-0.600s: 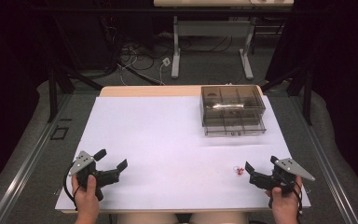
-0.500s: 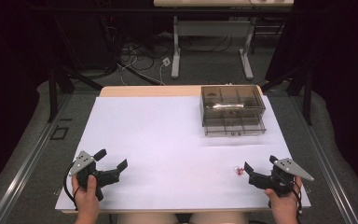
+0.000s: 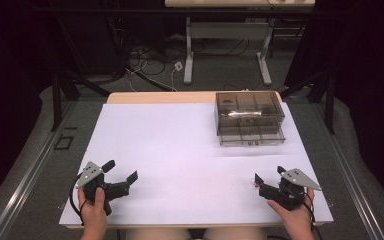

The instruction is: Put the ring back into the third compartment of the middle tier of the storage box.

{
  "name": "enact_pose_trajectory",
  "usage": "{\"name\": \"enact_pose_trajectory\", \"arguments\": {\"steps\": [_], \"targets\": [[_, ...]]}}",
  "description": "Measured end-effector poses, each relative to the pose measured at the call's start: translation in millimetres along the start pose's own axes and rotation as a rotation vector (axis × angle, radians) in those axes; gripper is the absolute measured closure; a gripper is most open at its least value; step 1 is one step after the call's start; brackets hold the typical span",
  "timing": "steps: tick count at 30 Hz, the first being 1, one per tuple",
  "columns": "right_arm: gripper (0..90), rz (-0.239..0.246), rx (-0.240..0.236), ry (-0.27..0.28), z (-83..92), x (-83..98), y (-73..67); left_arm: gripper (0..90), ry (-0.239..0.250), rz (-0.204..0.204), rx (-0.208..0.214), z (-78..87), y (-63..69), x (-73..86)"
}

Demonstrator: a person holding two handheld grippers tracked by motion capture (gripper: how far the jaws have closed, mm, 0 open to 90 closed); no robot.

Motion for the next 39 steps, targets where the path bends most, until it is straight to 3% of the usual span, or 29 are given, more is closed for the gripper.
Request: {"name": "enact_pose_trajectory", "arguments": {"steps": [4, 8, 15, 17, 26, 39], "targets": [[18.8, 0.017, -0.007, -0.005, -2.3, 1.8, -3.0, 0.3, -0.005, 0.011, 0.004, -0.7, 0.4, 0.7], [24.2, -0.001, -0.025, -0.017, -4.9, 4.3, -5.3, 0.3, -0.009, 0.005, 0.011, -1.3, 0.4, 0.8], [29.5, 0.003, -0.051, -0.058, -6.6, 6.3, -7.6, 0.3, -0.015, 0.008, 0.012, -1.6, 0.0, 1.3], [29.5, 0.006, -0.068, -0.093, -8.5, 7.8, -8.7, 0.3, -0.015, 0.007, 0.012, -1.4, 0.0, 1.2], [32.2, 0.083, -0.051, -0.147, -14.1, 13.2, -13.3, 0.4, -0.01, 0.018, 0.012, -1.1, -0.7, 1.4], [38.8, 0.09, -0.044, -0.219, -19.8, 19.5, -10.2, 0.3, -0.009, 0.023, 0.01, -1.5, -1.2, 1.7]]}}
Point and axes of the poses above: each handheld gripper's, and its own axes: z roughly backward along the jaws, x roughly out of its underside, y roughly to its right, the point moved 3 cm from there along -z, roughly forward along the jaws, and after that the axes turned 8 degrees about x, right-handed, at the moved point
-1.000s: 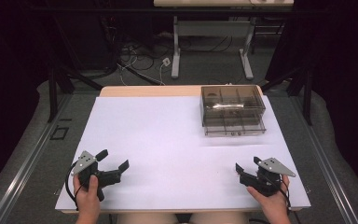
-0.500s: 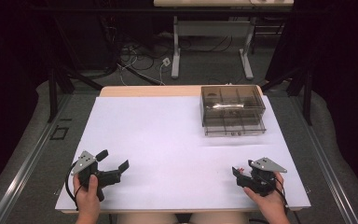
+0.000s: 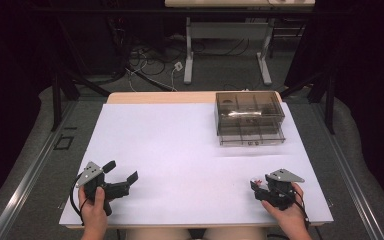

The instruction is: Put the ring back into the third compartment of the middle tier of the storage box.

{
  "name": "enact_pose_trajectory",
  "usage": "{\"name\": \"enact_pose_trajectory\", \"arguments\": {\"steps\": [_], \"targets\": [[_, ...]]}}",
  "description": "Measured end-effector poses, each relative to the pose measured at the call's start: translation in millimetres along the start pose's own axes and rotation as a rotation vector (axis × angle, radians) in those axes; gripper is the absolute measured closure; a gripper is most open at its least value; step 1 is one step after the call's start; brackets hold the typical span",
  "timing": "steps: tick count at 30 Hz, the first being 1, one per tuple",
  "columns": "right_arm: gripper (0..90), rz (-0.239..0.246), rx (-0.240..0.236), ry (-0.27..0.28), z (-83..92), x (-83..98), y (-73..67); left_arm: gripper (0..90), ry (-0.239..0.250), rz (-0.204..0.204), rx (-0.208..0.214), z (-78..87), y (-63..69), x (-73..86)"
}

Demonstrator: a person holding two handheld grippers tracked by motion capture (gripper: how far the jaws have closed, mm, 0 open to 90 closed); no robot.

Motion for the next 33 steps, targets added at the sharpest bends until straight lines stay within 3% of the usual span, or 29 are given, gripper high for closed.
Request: {"name": "enact_pose_trajectory", "arguments": {"steps": [15, 33], "targets": [[45.4, 0.011, -0.006, -0.054, -6.9, 4.3, -3.4, 0.3, -0.004, 0.001, -0.001, 0.1, -1.1, 0.4], [53.7, 0.007, 0.0, -0.073, -10.0, 5.3, -4.3, 0.3, -0.002, 0.007, 0.0, 0.1, -1.9, 0.4]]}}
Point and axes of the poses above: each handheld gripper's, and its own axes: z roughly backward along the jaws, x roughly out of its underside, y roughly to its right, the point moved 3 cm from there along -z, roughly forward along the jaws, and after that the axes turned 8 degrees about x, right-handed, at the moved point
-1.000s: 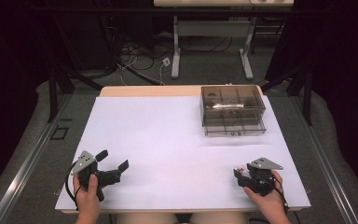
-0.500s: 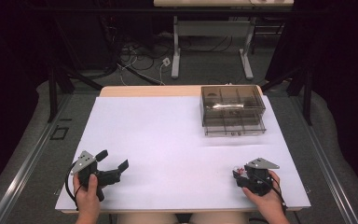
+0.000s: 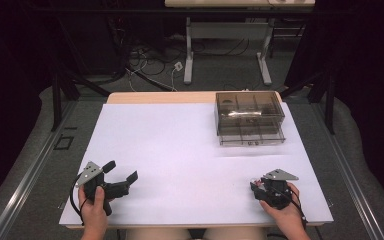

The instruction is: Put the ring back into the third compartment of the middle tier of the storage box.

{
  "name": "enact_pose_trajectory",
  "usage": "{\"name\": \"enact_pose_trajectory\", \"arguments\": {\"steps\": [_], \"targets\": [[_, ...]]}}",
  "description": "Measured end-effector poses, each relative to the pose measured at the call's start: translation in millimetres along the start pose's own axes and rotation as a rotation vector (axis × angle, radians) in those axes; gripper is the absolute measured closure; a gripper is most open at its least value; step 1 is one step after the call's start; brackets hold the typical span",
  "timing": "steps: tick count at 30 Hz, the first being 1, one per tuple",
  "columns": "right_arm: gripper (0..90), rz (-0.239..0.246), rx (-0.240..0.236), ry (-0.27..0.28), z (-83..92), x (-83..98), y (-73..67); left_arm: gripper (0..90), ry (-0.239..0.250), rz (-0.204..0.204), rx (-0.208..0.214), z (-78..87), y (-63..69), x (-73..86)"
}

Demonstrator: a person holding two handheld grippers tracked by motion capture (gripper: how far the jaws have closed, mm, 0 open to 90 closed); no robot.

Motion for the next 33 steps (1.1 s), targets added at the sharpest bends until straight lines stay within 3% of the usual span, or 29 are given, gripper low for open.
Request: {"name": "enact_pose_trajectory", "arguments": {"steps": [12, 33], "targets": [[62.1, 0.009, 0.009, 0.002, 0.2, -0.3, -0.1, 0.4, -0.003, 0.002, 0.0, -0.1, -0.1, 0.3], [68.3, 0.014, 0.016, 0.007, 1.2, -1.0, -0.2, 0.3, -0.008, 0.0, 0.003, -0.6, 0.0, 0.6]]}}
Point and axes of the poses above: each handheld gripper's, and its own axes: z roughly backward along the jaws, x roughly out of its underside, y roughly to its right, the point moved 3 cm from there along -z, roughly forward along the jaws, and after that the axes turned 8 degrees about x, right-handed, at the moved point
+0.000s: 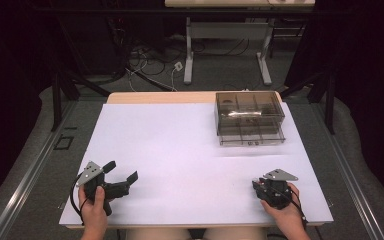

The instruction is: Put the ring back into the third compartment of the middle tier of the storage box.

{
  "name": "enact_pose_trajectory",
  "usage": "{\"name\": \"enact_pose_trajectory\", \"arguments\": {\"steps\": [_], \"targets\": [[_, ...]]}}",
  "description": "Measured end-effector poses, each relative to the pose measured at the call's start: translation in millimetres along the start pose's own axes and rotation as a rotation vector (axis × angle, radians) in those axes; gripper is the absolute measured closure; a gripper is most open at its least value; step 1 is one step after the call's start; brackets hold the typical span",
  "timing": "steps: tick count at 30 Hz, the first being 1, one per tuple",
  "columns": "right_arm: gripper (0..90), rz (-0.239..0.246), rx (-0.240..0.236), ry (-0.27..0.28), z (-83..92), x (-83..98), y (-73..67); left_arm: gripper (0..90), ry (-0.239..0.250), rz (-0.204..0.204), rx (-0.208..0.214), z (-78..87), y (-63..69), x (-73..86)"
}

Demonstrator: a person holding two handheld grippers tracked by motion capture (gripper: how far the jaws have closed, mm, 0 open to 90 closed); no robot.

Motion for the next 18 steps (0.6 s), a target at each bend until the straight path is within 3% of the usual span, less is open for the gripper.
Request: {"name": "enact_pose_trajectory", "arguments": {"steps": [18], "targets": [[69.6, 0.005, -0.004, 0.035, 4.5, -3.0, 0.8, 0.4, 0.0, -0.003, -0.001, 0.1, 0.2, -0.3]]}}
Point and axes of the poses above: each handheld gripper's, and its own axes: z roughly backward along the jaws, x roughly out of its underside, y roughly to its right, the point moved 3 cm from there along -z, roughly forward along the jaws, and after that the axes turned 8 degrees about x, right-handed, at the moved point
